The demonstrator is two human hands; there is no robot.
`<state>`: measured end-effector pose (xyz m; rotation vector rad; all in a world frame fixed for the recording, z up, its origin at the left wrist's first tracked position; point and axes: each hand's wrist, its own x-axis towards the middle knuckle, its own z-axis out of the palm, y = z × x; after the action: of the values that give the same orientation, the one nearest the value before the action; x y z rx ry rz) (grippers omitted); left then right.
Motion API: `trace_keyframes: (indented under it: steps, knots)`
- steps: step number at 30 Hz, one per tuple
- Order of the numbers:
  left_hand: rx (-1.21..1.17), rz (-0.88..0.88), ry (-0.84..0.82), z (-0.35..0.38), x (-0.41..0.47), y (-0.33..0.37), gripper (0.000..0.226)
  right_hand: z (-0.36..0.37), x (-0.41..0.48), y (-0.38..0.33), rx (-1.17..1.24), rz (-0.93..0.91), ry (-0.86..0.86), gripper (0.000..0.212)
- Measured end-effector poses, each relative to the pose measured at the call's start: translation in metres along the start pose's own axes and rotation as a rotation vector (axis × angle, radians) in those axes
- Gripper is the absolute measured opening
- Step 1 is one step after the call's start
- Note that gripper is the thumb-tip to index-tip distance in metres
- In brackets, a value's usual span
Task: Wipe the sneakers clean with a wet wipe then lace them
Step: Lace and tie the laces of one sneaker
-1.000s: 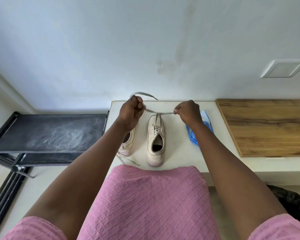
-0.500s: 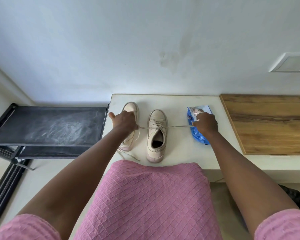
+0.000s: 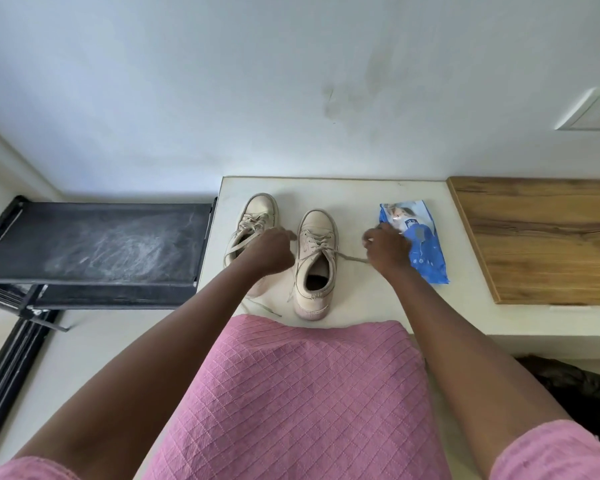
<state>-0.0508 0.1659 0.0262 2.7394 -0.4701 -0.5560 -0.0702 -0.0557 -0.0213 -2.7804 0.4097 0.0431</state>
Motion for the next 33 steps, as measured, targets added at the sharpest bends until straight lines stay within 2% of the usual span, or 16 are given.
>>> trace_keyframes:
  steps: [3,5,8,13,18,25,30,33]
  knots:
    - [-0.063,-0.032,0.066,0.003,0.009,0.013,0.039,0.006,-0.005,-0.027,0.407,-0.08,-0.164,0.018]
    - [-0.051,-0.067,0.046,0.013,0.016,0.016,0.032,0.01,-0.008,-0.036,0.507,-0.05,-0.206,0.016]
    - [-0.254,-0.11,0.09,0.023,0.021,0.018,0.03,0.013,-0.01,-0.037,0.618,0.048,-0.196,0.014]
    - [-0.256,-0.177,0.145,0.027,0.026,0.02,0.02,0.015,-0.009,-0.049,0.347,-0.083,-0.114,0.014]
    - [-0.101,-0.055,0.088,0.036,0.026,0.025,0.025,0.014,-0.009,-0.059,0.106,-0.116,0.036,0.025]
    - [-0.014,0.112,0.183,0.048,0.018,0.014,0.02,0.023,-0.007,-0.058,0.103,-0.061,0.018,0.028]
    - [-0.072,0.098,0.135,0.046,0.02,0.012,0.02,0.025,-0.005,-0.055,0.19,0.006,-0.011,0.023]
    - [-0.188,0.034,0.073,0.042,0.019,0.006,0.021,0.023,0.0,-0.047,0.329,0.074,-0.11,0.012]
